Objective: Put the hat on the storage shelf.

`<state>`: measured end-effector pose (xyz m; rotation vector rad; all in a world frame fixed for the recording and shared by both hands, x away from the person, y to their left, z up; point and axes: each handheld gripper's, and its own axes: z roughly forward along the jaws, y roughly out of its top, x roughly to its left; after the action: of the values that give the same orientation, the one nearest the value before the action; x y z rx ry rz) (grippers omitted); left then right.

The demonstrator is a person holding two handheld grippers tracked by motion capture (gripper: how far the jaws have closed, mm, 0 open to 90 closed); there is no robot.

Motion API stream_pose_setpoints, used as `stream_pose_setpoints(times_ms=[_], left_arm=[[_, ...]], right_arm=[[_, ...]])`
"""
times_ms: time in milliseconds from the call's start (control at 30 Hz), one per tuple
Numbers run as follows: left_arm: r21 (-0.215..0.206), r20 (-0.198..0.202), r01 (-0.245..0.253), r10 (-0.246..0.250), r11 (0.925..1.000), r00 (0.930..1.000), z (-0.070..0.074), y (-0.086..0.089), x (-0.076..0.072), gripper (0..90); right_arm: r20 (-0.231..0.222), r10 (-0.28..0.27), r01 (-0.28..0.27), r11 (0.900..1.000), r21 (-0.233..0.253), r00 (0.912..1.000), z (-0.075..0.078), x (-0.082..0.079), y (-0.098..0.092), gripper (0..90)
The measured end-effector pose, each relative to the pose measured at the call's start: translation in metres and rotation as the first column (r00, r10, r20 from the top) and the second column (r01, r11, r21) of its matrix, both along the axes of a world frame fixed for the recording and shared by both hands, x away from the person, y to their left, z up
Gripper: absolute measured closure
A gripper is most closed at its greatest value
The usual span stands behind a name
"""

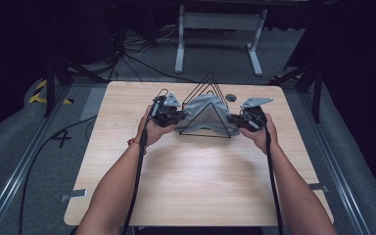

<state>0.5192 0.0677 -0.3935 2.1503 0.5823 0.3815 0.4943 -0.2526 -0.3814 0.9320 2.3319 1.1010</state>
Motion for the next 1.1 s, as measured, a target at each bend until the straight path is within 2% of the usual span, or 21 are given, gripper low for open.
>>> stream_pose_setpoints(times_ms=[133, 300, 500, 633, 833, 1100], left_arm=[[-0.011, 0.003, -0.016, 0.016, 0.9998, 0.9999, 0.0, 0.001, -0.001, 84.2], [0.007, 0.033, -0.03, 0.029, 0.9995, 0.999, 0.009, 0.006, -0.006, 81.1], [-0.006, 0.039, -0.032, 0.032, 0.9995, 0.9987, 0.016, 0.014, -0.013, 80.2], [0.015, 0.066, -0.018, 0.017, 0.9997, 0.9977, 0.022, 0.02, -0.022, 79.9], [0.05, 0.079, -0.009, 0.005, 0.9987, 0.9968, 0.024, 0.031, -0.037, 80.0], [0.074, 0.068, -0.025, 0.02, 0.997, 0.9975, 0.019, 0.053, -0.056, 79.7]], right_arm=[[0.002, -0.005, 0.005, 1.0, 0.004, 1.0, 0.001, -0.001, 0.0, 84.4], [0.015, -0.007, 0.007, 1.0, 0.01, 0.9999, 0.005, -0.004, -0.002, 82.9], [0.034, -0.011, 0.01, 1.0, 0.006, 0.9994, 0.009, -0.01, -0.005, 81.3], [0.05, -0.014, 0.014, 1.0, -0.001, 0.9987, 0.015, -0.015, -0.009, 80.1], [0.068, -0.022, 0.023, 1.0, -0.009, 0.9974, 0.022, -0.025, -0.018, 79.5], [0.081, -0.021, 0.024, 0.999, -0.034, 0.9965, 0.027, -0.042, -0.029, 78.8]])
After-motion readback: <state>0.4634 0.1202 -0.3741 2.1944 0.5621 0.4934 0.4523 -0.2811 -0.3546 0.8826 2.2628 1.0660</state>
